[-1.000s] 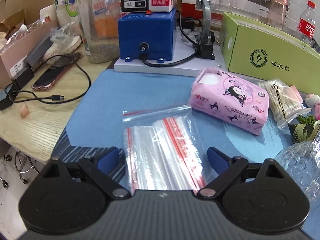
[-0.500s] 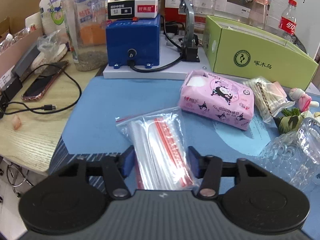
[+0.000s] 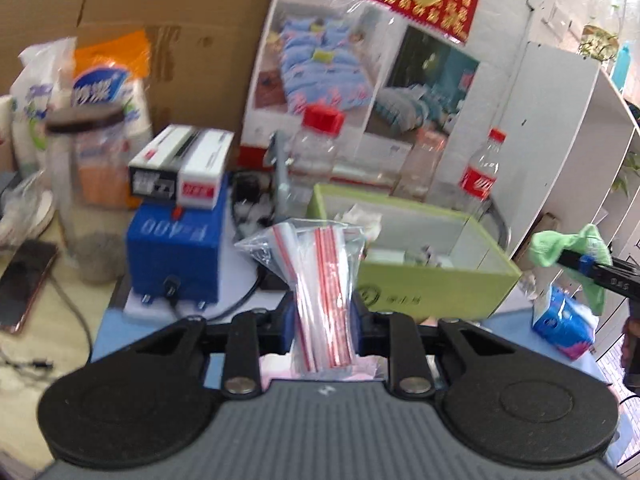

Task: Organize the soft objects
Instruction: 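Carry towel and zip bags into the lime-green box and open both grippers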

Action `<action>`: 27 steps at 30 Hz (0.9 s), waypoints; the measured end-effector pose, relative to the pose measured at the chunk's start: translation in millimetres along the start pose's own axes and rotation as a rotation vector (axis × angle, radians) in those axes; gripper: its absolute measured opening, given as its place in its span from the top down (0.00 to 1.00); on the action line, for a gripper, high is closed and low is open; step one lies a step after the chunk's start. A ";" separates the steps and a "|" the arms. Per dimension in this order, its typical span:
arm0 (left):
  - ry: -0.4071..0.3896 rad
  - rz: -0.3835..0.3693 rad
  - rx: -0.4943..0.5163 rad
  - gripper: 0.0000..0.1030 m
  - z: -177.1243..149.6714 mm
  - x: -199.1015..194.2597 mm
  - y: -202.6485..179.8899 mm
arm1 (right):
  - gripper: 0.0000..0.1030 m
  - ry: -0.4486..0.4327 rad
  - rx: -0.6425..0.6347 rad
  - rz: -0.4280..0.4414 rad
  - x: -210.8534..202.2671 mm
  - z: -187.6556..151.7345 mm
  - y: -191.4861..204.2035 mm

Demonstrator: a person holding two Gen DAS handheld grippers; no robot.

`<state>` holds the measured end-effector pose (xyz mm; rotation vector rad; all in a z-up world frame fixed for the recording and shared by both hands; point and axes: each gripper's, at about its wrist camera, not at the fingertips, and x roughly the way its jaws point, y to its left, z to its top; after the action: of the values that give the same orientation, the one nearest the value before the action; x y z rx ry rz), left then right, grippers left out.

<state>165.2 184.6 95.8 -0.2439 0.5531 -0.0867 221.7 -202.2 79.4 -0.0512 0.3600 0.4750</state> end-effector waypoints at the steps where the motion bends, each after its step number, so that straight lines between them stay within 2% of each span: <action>1: -0.013 -0.017 0.009 0.77 12.4 9.9 -6.9 | 0.78 -0.009 -0.014 0.006 12.2 11.6 3.7; 4: -0.010 -0.058 0.024 0.77 45.5 53.5 -25.2 | 0.77 0.013 -0.053 0.016 61.1 38.1 12.2; 7: 0.029 -0.064 0.033 0.76 61.4 101.2 -36.5 | 0.73 0.055 -0.056 0.038 105.6 49.9 14.4; 9: 0.058 -0.061 0.024 0.66 63.7 132.5 -39.0 | 0.70 0.088 -0.038 0.055 129.3 48.5 14.3; 10: 0.067 -0.046 0.016 0.43 62.8 144.7 -39.3 | 0.69 0.122 -0.015 0.058 141.6 46.3 13.5; 12: 0.091 -0.019 0.005 0.42 58.9 161.5 -38.7 | 0.67 0.261 0.051 0.048 170.2 40.2 11.4; 14: 0.102 -0.034 -0.015 0.42 55.2 165.8 -35.3 | 0.64 0.323 0.092 0.105 185.3 32.6 8.2; 17: 0.098 -0.034 -0.020 0.42 53.3 157.9 -30.7 | 0.59 0.261 0.098 0.104 174.9 32.2 10.2; 21: 0.075 -0.006 0.003 0.42 47.8 127.1 -25.7 | 0.55 0.173 0.064 0.087 145.8 35.9 17.0; 24: 0.075 0.009 0.014 0.39 32.8 96.0 -15.7 | 0.54 0.160 0.053 0.108 116.3 32.6 20.2; 27: 0.098 0.041 0.014 0.39 6.4 70.0 -2.6 | 0.54 0.125 0.065 0.091 75.8 15.7 20.3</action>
<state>227.9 173.1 66.1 -0.2156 0.6547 -0.0624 280.4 -148.9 68.2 -0.0010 0.5020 0.5506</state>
